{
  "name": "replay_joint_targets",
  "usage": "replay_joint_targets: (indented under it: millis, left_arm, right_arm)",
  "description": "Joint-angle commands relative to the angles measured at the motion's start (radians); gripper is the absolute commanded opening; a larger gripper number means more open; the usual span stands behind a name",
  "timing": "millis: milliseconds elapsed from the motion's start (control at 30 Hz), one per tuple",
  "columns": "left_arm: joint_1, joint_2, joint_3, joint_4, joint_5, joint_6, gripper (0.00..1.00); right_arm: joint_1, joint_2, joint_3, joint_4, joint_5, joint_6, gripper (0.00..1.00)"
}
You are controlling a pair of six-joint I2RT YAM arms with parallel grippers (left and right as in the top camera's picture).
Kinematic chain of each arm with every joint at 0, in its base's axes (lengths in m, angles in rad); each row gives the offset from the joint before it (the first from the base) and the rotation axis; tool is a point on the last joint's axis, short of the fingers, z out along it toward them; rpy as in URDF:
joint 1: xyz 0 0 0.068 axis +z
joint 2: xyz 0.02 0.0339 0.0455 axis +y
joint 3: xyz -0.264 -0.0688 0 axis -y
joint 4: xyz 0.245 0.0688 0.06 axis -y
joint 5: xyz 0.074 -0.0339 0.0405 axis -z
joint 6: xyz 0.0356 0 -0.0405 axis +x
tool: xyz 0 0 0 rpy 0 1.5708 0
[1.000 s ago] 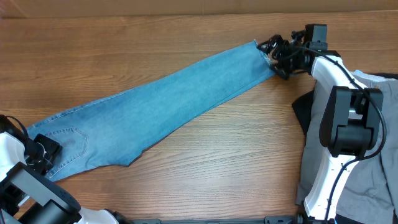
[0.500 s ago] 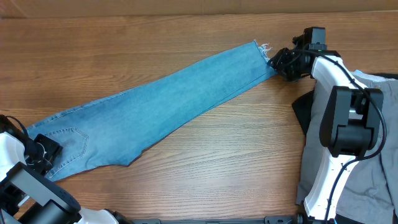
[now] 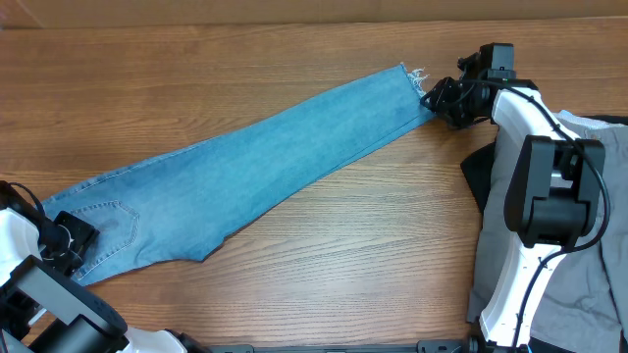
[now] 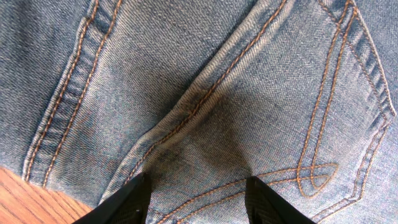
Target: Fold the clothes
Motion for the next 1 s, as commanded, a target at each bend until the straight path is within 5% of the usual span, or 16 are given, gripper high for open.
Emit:
replay_joint_targets:
  millis: [0, 567, 800, 967]
  left_arm:
    - [-0.007, 0.005, -0.005, -0.003, 0.004, 0.019, 0.52]
    - [-0.007, 0.005, -0.005, -0.002, 0.029, 0.019, 0.52]
    - [-0.007, 0.005, -0.005, -0.002, 0.029, 0.019, 0.52]
    - [-0.007, 0.005, -0.005, -0.003, 0.029, 0.019, 0.52]
  right_arm:
    - [0.010, 0.025, 0.005, 0.004, 0.049, -0.006, 0.40]
    - [0.011, 0.035, 0.005, 0.055, -0.017, -0.005, 0.27]
    - [0.017, 0.039, 0.005, 0.050, -0.018, -0.005, 0.04]
    - [0.014, 0.032, 0.013, 0.058, -0.031, -0.001, 0.04]
